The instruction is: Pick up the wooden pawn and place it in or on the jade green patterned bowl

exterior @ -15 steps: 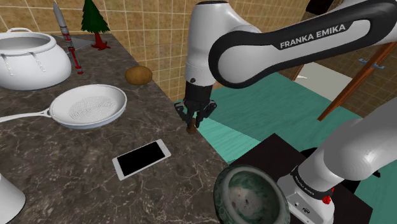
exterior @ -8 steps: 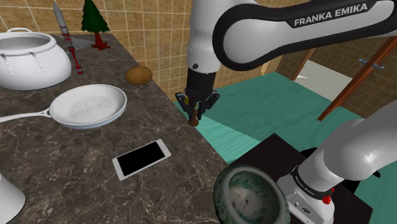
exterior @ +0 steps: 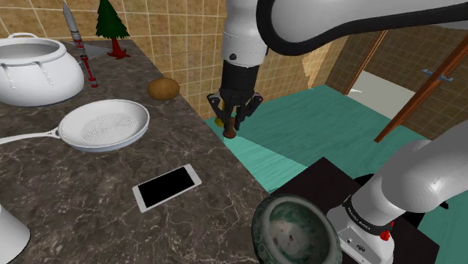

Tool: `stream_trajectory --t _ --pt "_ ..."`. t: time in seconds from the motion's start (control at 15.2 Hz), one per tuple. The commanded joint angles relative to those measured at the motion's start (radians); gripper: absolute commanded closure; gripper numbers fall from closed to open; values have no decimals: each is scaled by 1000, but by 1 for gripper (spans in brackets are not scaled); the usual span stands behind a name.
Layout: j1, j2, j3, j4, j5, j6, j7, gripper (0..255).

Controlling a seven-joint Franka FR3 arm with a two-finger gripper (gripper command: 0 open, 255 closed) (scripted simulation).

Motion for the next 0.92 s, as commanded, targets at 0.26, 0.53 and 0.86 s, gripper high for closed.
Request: stream_trajectory --t 0.26,0.53,0.86 --pt "-3 -10 -11 73 -2 -83 1 255" --pt "-6 -11 -17 126 -5 -137 5 255" --pt "39 -144 -18 34 66 -161 21 255"
